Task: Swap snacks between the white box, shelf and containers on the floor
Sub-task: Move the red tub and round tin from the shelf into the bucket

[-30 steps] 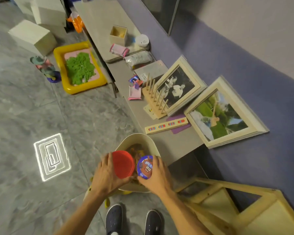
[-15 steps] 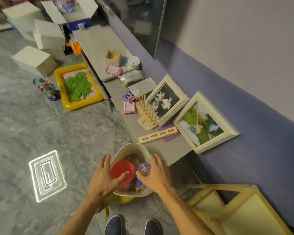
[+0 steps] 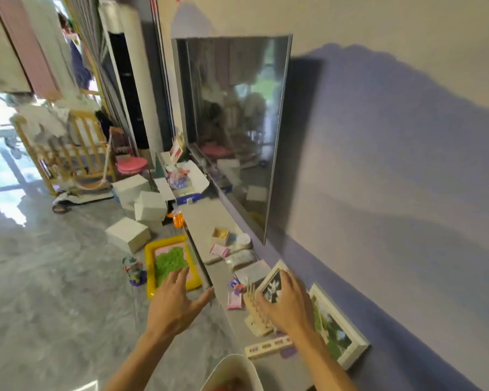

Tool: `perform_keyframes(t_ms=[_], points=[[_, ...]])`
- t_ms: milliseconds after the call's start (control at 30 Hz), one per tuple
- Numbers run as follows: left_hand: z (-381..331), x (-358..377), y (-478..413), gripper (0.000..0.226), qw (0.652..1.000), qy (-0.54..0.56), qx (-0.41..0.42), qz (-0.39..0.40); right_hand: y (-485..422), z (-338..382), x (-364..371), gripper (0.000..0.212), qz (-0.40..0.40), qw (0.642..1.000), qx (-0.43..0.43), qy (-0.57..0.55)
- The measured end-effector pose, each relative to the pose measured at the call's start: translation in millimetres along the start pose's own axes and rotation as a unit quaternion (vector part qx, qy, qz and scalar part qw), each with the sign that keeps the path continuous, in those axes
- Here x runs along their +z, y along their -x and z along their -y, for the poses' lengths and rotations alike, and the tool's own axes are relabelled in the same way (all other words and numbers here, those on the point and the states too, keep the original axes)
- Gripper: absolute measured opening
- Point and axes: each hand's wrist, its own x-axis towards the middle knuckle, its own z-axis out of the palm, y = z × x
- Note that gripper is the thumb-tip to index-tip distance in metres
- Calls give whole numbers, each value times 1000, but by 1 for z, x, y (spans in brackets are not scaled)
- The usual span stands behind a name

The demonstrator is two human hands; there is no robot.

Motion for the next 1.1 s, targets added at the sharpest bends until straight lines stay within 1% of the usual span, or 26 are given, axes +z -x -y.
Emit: perform_keyframes(t_ms=[67,133,233,333,500,667,767,833,967,1100], points=[[-21,-35,-10,112,999,-13,4,-36,-10,11,-41,99,-18,1000,-15,-5],[-41,-63,-16,110,997,-18,8,-68,-18,19,-75,103,-37,999,-24,-11],[-64,-89,-20,113,996,-3,11,-94,-22,24,-112,105,-66,997,-29,-5],[-81,-99,-23,115,995,15,14,-100,-14,25,-133,104,-88,996,-21,8],[-109,-95,-27,109,994,41,68,-80,13,19,-151,97,-130,991,19,29],[-136,-79,-32,106,986,52,154,-33,50,7,-155,96,-162,980,100,65],[-146,-65,-33,111,975,67,211,-20,83,1,-162,93,-194,965,159,78],[-154,-57,-30,115,965,70,252,7,112,-2,-168,90,-207,952,208,88],[-178,-49,3,114,937,92,333,61,187,-11,-178,95,-237,916,302,112],[-211,-44,65,114,894,118,417,116,285,-15,-184,96,-256,879,383,125]])
